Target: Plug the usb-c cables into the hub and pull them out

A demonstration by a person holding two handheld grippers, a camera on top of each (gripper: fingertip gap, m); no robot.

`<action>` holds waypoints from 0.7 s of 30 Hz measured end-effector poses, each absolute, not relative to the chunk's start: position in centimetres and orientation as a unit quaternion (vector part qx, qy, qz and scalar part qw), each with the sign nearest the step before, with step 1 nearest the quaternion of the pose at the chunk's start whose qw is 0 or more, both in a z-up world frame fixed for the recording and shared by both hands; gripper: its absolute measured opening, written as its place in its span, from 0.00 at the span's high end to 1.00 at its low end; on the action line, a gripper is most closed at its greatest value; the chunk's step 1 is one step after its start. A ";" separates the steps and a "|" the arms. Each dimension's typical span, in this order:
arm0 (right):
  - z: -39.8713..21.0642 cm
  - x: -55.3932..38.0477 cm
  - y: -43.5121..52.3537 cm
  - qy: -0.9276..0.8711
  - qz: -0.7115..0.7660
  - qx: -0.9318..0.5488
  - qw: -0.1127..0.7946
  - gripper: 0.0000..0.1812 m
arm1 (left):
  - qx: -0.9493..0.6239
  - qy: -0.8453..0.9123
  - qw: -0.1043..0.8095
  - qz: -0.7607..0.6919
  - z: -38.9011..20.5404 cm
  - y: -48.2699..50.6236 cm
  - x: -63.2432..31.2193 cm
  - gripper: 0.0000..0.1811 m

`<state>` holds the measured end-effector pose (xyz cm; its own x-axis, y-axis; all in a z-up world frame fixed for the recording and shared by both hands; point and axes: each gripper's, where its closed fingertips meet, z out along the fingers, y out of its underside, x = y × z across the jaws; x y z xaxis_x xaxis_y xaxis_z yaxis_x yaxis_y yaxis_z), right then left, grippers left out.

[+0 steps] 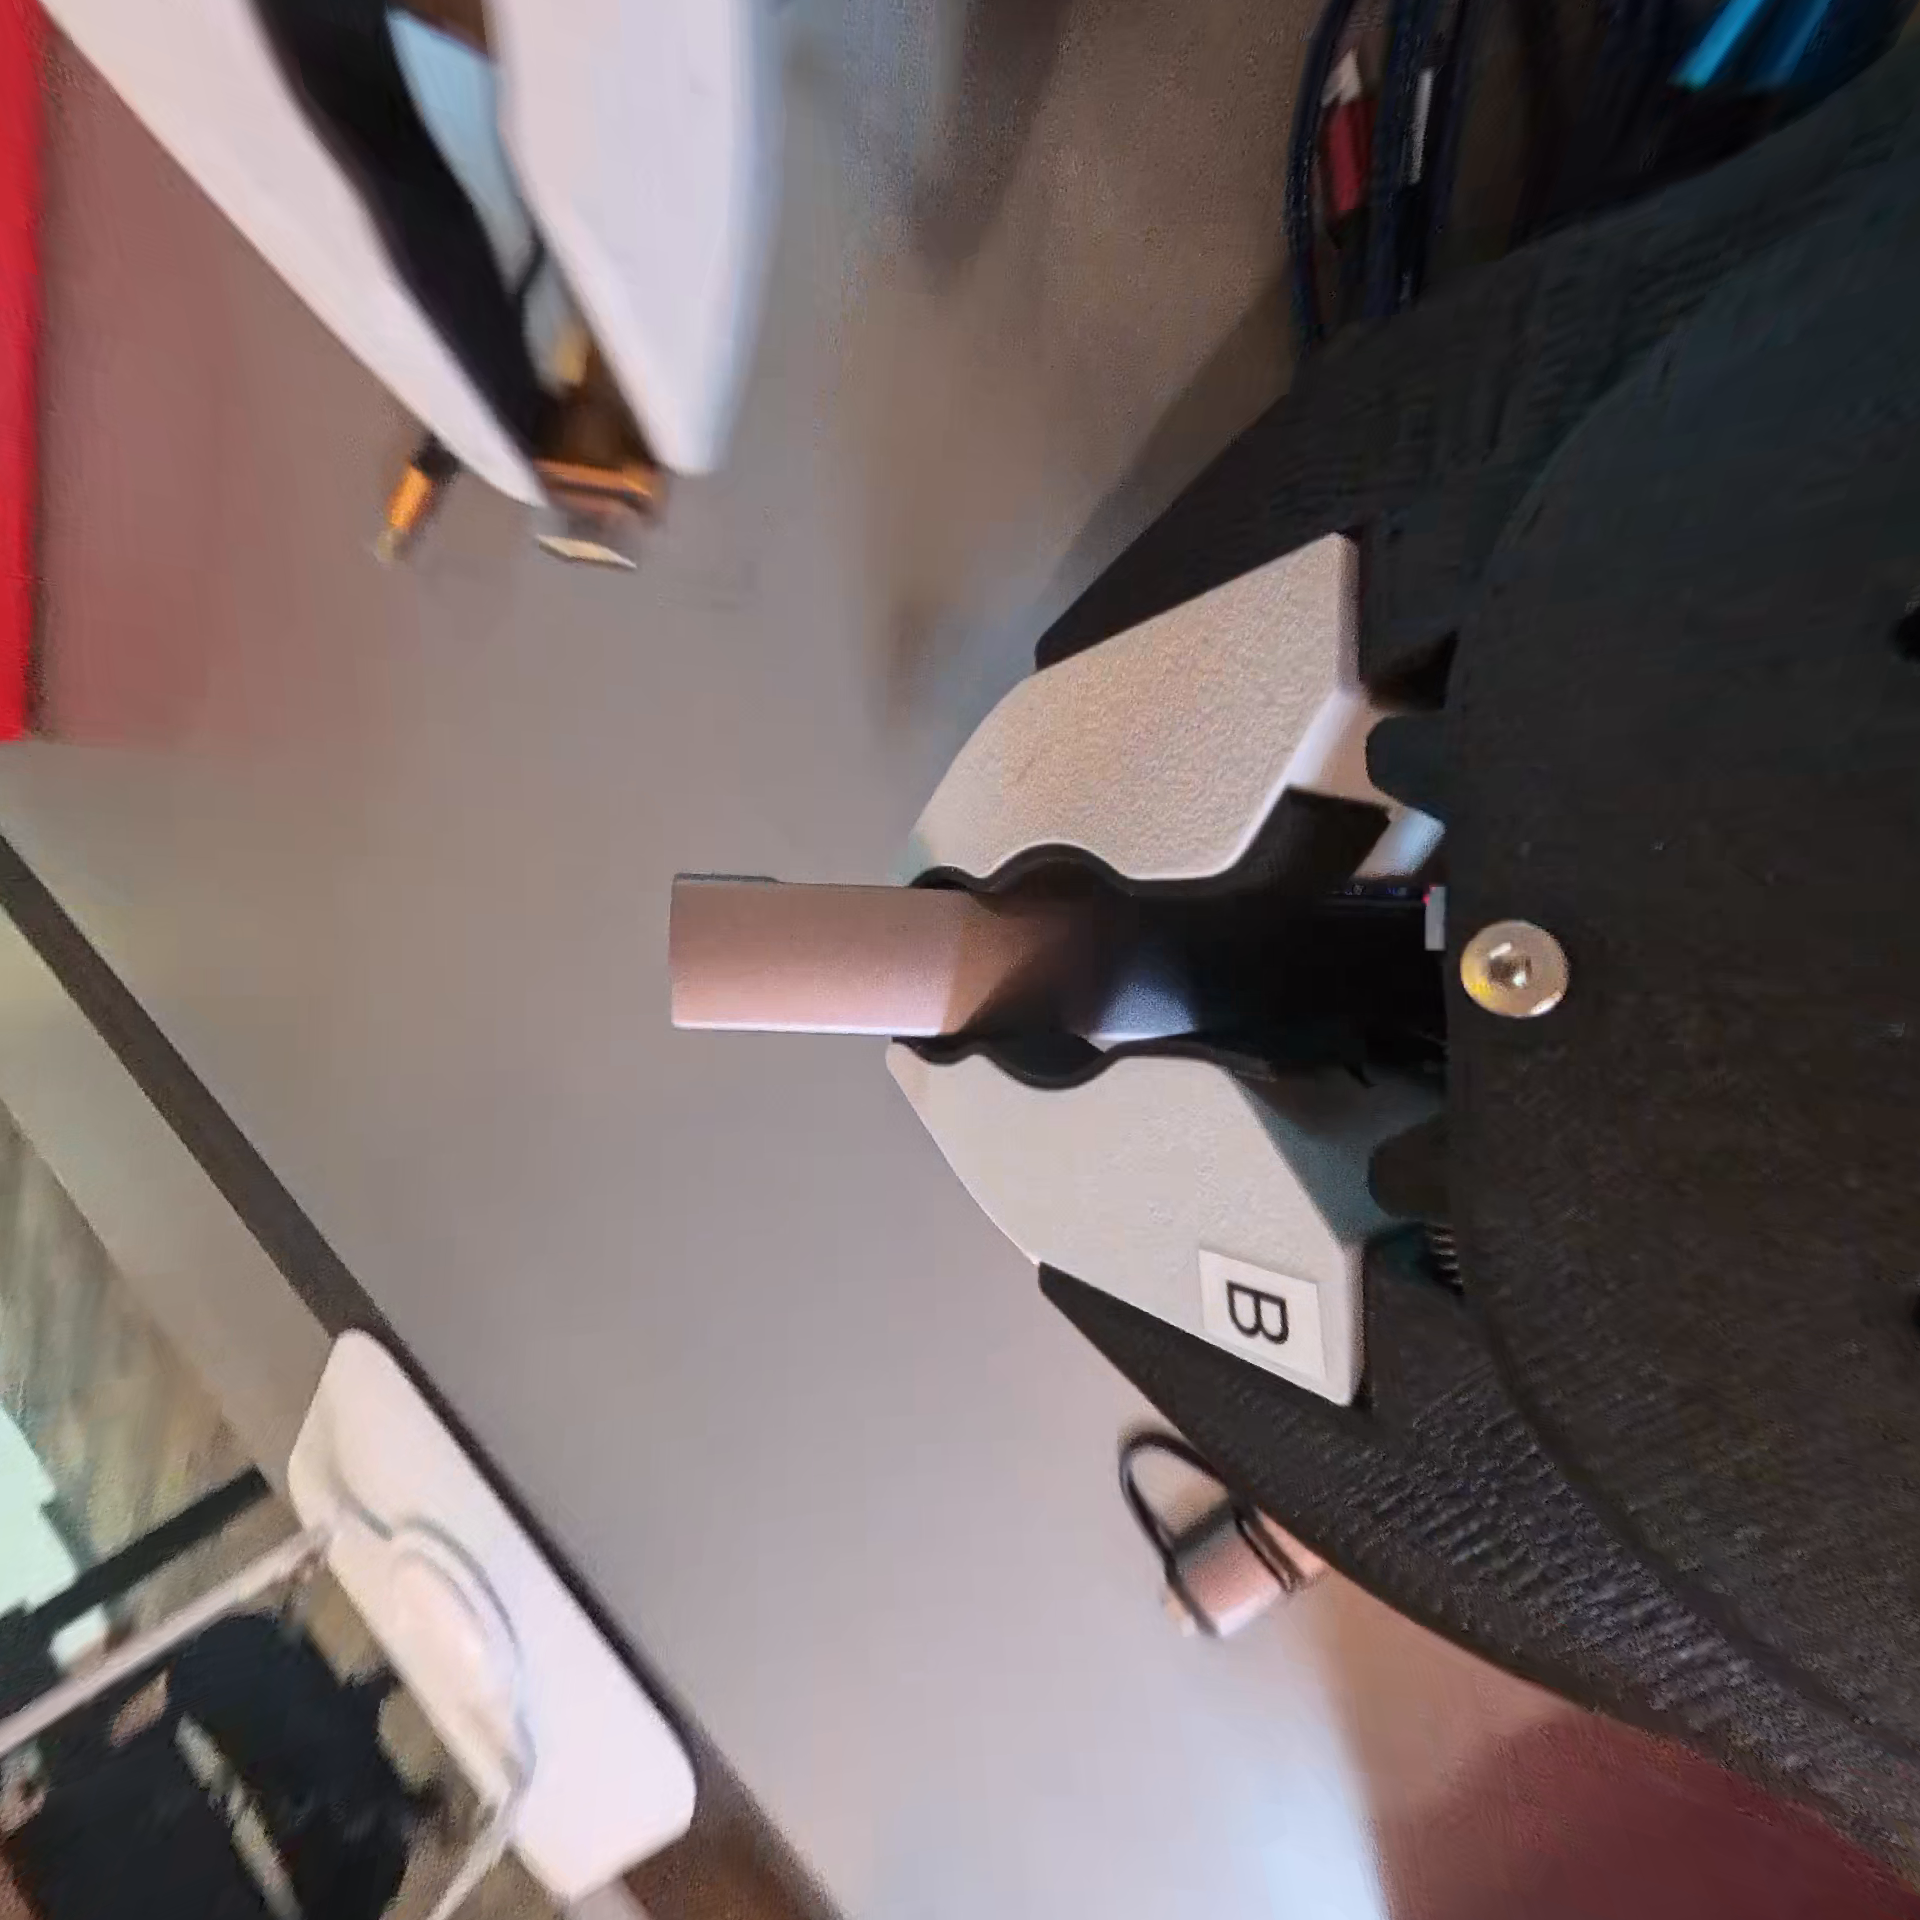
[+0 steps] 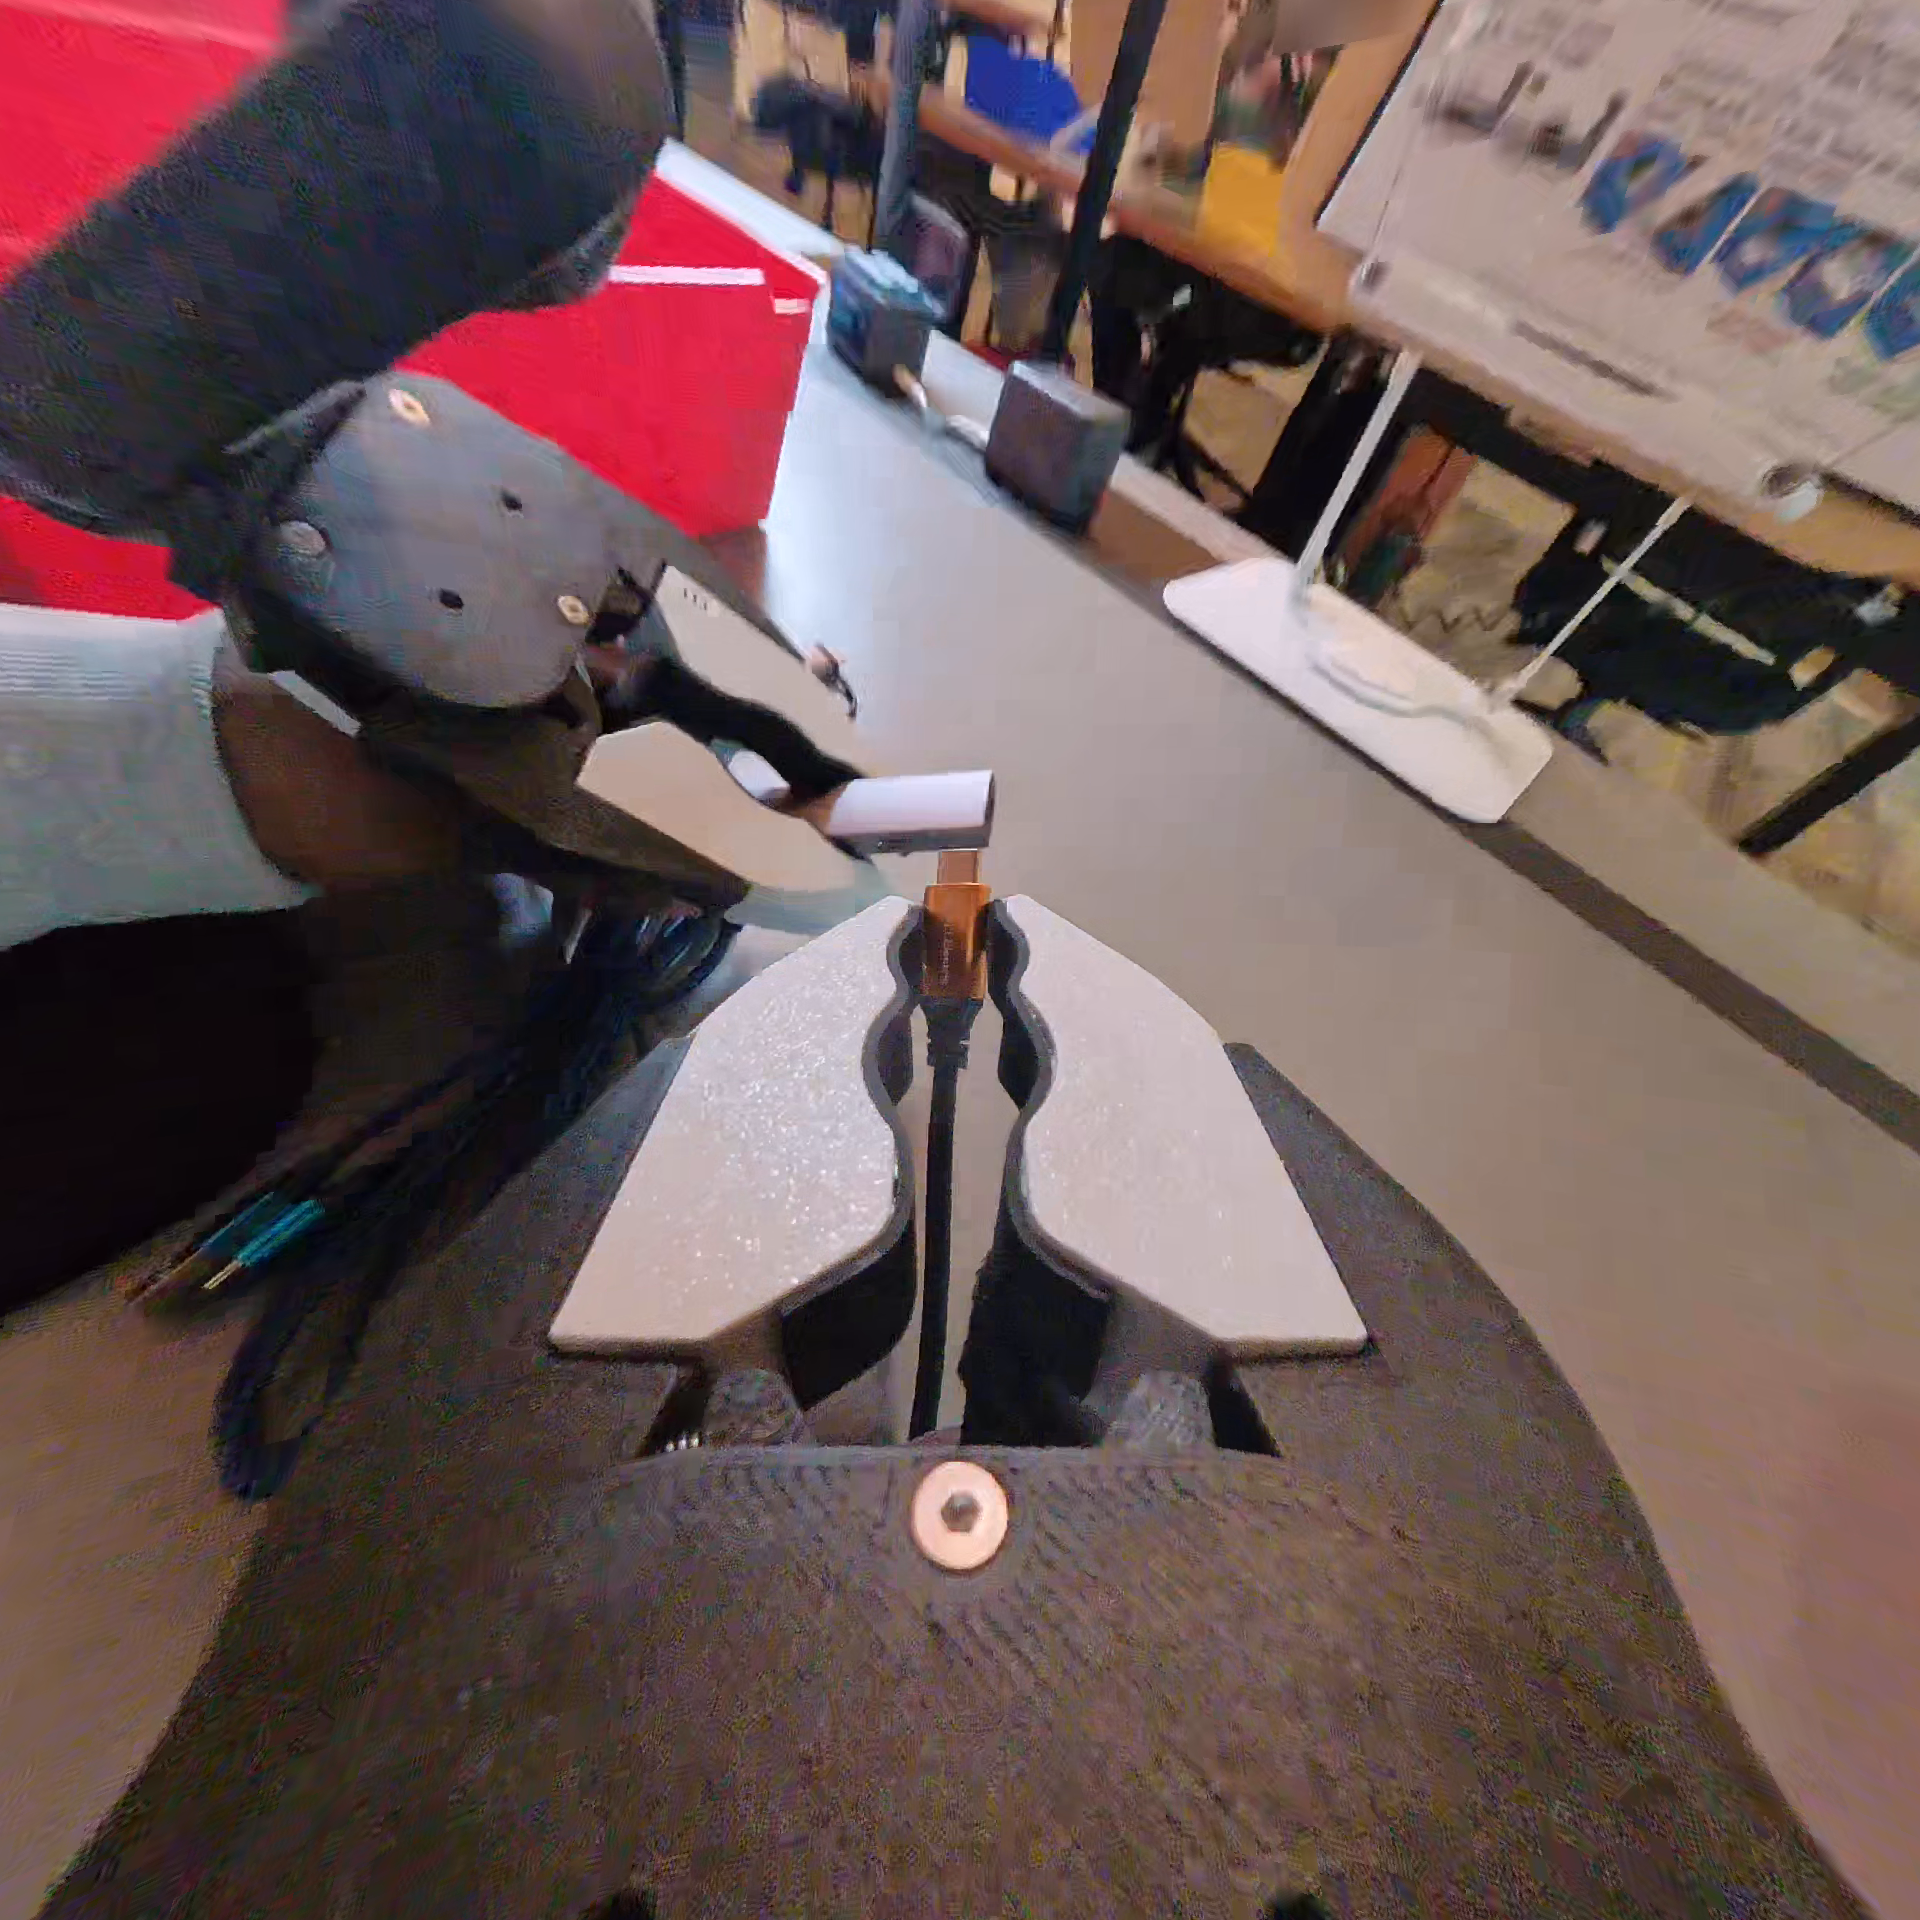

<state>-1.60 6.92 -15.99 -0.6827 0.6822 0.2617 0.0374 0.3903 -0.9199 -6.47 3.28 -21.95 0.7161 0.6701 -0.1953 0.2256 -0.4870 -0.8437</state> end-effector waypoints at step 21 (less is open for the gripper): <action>-11.1 0.8 9.5 -0.727 0.628 -0.137 0.241 0.93 | -0.808 -0.271 0.466 0.239 -21.1 3.5 -5.5 0.87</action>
<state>0.78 9.55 -11.08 -0.8459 0.5027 0.1781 -0.1027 0.1741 -0.9794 -5.52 3.51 -21.13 0.7395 0.6599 -0.1333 0.2156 -0.4197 -0.8817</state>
